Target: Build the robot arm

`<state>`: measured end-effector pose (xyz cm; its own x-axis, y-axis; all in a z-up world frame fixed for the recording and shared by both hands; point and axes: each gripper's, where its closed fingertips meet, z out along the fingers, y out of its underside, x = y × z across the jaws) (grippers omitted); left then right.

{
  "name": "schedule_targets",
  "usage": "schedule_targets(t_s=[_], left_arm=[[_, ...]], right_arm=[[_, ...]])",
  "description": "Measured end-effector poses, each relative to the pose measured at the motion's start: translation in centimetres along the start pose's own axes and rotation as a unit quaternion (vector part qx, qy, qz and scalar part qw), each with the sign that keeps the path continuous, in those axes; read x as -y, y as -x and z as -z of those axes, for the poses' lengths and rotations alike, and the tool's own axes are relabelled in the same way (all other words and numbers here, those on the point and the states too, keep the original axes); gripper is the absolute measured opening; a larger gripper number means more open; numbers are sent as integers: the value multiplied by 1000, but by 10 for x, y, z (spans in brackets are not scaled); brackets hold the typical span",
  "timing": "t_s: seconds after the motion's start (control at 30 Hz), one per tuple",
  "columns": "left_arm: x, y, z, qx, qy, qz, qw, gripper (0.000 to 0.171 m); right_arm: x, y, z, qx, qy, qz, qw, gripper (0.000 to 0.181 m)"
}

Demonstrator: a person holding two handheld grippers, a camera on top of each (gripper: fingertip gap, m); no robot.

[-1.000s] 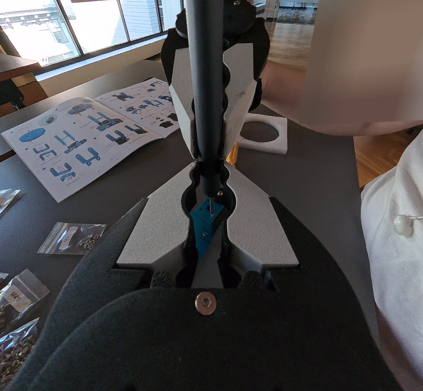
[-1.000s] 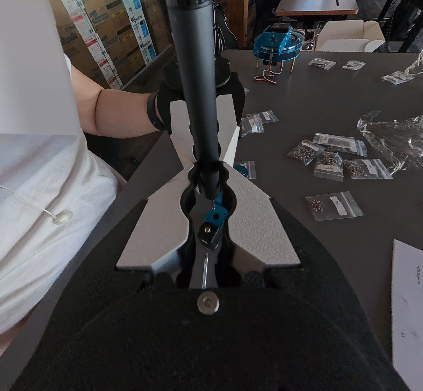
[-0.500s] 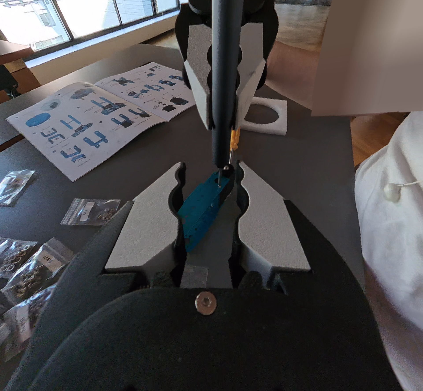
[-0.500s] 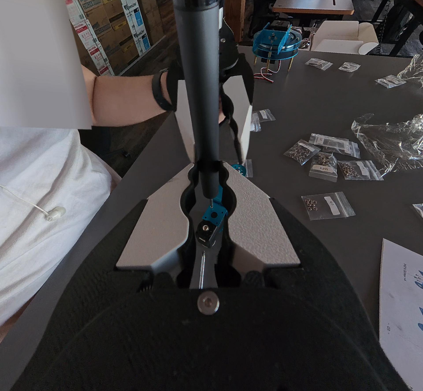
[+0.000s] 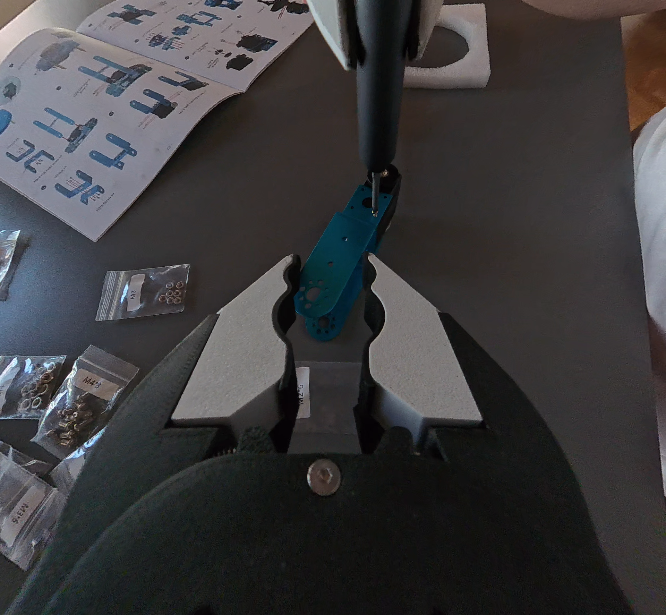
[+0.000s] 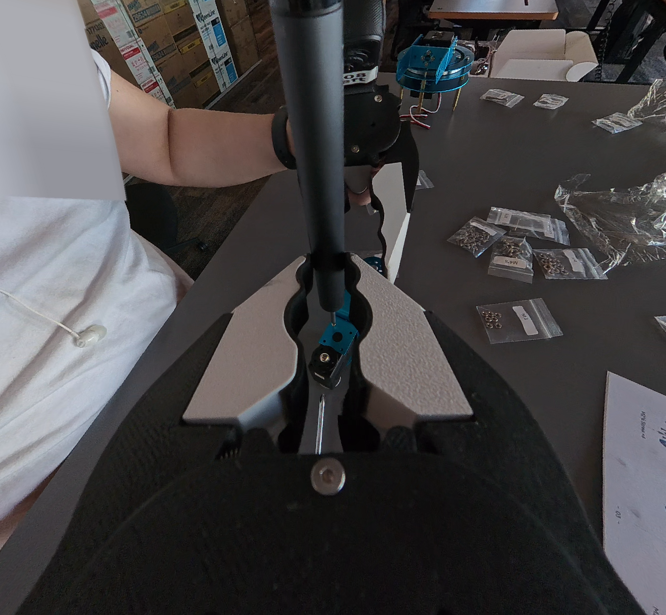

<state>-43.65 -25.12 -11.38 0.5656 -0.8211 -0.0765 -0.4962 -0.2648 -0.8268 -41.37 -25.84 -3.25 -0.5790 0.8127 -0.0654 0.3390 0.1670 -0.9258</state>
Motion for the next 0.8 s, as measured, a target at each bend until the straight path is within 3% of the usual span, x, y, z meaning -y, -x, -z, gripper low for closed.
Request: schedule_targets(t_s=[0.8], left_arm=[[1,-1,0,5,-22,9,1000,33]], right_arm=[[1,4,-2,1,3,19,1000,17]])
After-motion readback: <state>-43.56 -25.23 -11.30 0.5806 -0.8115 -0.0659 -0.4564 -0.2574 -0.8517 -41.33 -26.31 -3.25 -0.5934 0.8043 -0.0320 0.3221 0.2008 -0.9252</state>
